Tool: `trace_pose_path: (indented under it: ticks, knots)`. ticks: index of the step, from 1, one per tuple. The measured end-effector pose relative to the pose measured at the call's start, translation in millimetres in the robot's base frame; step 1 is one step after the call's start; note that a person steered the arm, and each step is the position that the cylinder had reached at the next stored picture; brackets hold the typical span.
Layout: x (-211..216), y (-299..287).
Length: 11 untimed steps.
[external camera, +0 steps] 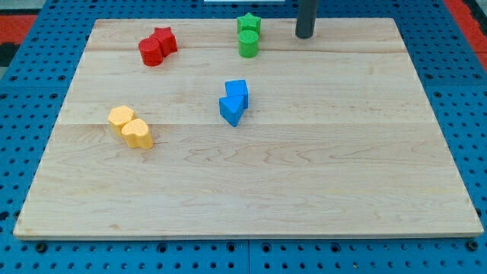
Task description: Push the green star into a green circle
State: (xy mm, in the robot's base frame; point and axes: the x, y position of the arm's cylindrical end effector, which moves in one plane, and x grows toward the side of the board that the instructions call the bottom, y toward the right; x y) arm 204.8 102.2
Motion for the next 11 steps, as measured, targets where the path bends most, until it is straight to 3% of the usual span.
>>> trace_pose_path:
  ticks: [2, 6, 10, 11]
  knots:
    - [-13, -25]
    - [-13, -175]
    - [8, -126]
    - [32, -118]
